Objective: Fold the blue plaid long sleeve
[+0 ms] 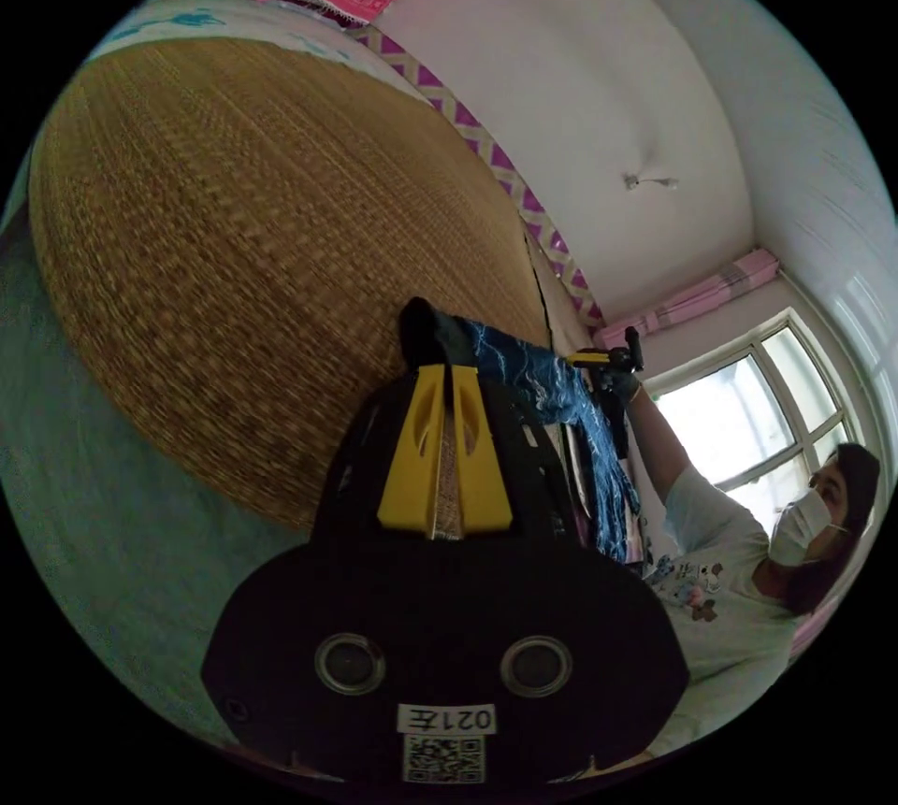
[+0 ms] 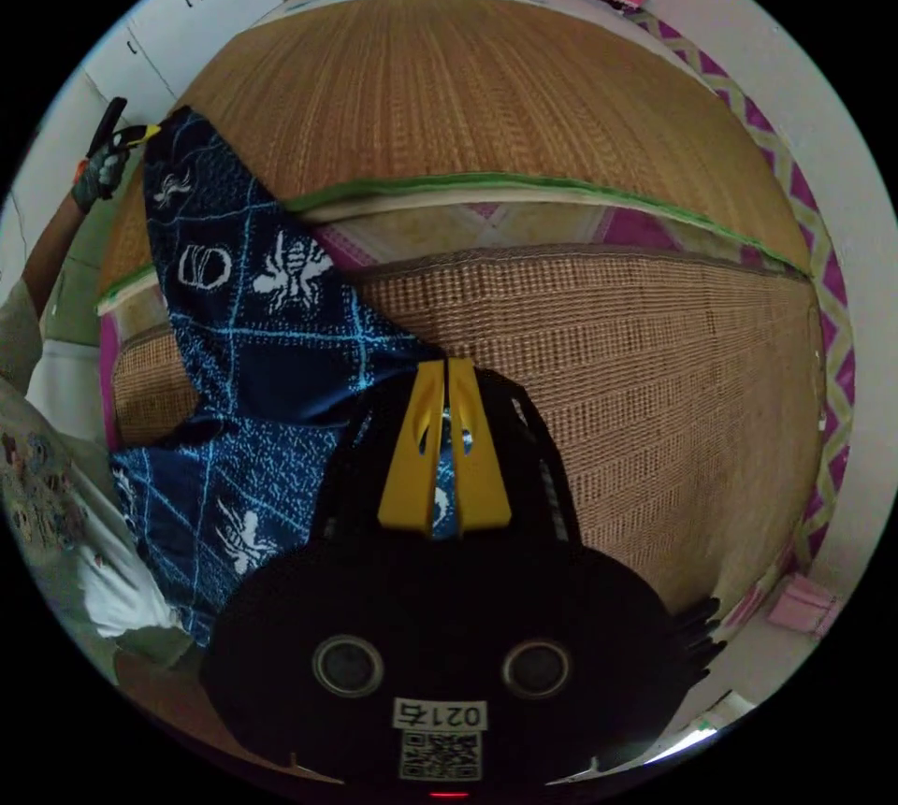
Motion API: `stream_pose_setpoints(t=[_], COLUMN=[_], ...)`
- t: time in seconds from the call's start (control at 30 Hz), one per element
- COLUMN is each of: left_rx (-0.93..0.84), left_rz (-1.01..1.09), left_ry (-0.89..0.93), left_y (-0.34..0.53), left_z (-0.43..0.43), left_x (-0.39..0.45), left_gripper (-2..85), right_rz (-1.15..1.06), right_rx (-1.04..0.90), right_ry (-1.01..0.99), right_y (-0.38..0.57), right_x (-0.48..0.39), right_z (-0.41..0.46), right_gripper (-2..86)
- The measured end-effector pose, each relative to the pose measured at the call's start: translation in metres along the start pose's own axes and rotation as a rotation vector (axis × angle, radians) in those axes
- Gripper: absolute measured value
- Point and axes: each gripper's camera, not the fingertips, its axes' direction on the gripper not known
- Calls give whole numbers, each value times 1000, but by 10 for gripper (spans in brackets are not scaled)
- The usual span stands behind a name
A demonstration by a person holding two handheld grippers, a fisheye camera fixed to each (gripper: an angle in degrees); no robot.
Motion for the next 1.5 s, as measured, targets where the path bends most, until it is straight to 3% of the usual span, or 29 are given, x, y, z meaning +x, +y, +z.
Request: stream_pose_setpoints(t=[0.2,0.37,0.47,0.57,0.73,0.9,1.03,1.23,1.5], left_rx=[17,102,80,-51,-27,-93,-127,-203,-75], left_rz=[-133,-73,81,202,127,46,11,-73,19], left_ry=[-42,-122,-81,-232,-495,-399,-330,-230,-264], left_y=[5,13,13,8,5,15,17,22,31], left_z=[17,11,23,64,93,120,148,203,248], left_x=[9,55,112,172,212,237,262,304,450], left_gripper=[-9,-6,12,66,80,107,127,6,-8], right_rz=[157,438,336,190,68,39,89,244,439], right_rx=[47,394,427,328,308,328,360,436,529], right_ry=[-109,-244,-270,-214,-179,-174,-300,-358,-249], right_y=[26,99,117,119,153,221,291,409,559], right_x=[26,71,49,1,-73,-128,-151,-175,-219], right_z=[1,-46,-62,-57,-68,-92,-109,-127,-130], right_gripper=[54,69,60,65,76,108,111,99,-1])
